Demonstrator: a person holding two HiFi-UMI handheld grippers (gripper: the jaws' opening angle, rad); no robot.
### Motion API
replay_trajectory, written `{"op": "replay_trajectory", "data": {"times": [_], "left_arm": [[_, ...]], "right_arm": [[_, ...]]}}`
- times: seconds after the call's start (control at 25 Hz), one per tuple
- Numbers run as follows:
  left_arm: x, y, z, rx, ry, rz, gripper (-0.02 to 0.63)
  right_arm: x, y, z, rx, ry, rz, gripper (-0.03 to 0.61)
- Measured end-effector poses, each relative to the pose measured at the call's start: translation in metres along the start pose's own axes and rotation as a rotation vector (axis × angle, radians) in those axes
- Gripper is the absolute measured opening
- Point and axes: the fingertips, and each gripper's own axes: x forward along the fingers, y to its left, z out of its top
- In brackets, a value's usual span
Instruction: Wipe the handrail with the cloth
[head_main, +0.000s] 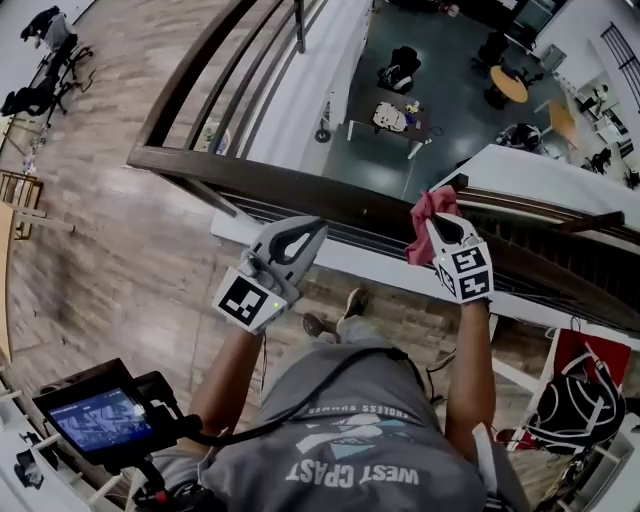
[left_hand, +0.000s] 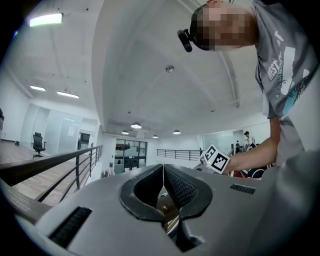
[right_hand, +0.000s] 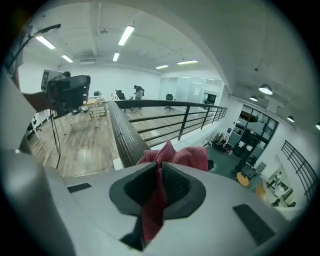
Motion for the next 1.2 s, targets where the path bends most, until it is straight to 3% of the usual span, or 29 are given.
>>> {"op": "replay_trajectory", "data": {"times": [0.16, 0.32, 0.4, 0.48, 0.64, 0.8, 1.0, 1.2], "left_arm": [[0.020, 0.015, 0.002, 0.033, 0.024, 0.009, 0.008], [0.028, 0.032, 0.004, 0.100, 0.067, 0.027, 0.008], [0.029, 0.046, 0.010, 0.094, 0.067, 0.071, 0.007], [0.027, 0.054, 0.015, 0.073, 0.046, 0.098, 0.007], [0.033, 0.043, 0.008, 0.116, 0.062, 0.066, 0.008], [0.019, 0.042, -0.004, 0.071, 0.054, 0.058, 0.007], [-0.037, 0.070, -0.003, 0.058, 0.044, 0.009, 0.007], [-0.121, 0.145, 0.002, 0.048, 0.023, 0.025, 0.008]], "right_arm": [[-0.005, -0.011, -0.005, 0.036, -0.027, 0.065, 0.031], [-0.009, -0.030, -0.024, 0.069, -0.016, 0.070, 0.031], [-0.008, -0.028, -0.022, 0.054, -0.012, 0.065, 0.031], [-0.003, -0.017, -0.015, 0.007, -0.004, 0.073, 0.031], [0.024, 0.011, 0.015, -0.048, -0.035, 0.139, 0.031], [0.056, 0.056, 0.045, -0.090, -0.050, 0.167, 0.029], [0.076, 0.085, 0.070, -0.039, -0.045, 0.127, 0.031], [0.088, 0.078, 0.093, 0.112, -0.034, -0.018, 0.031]]}}
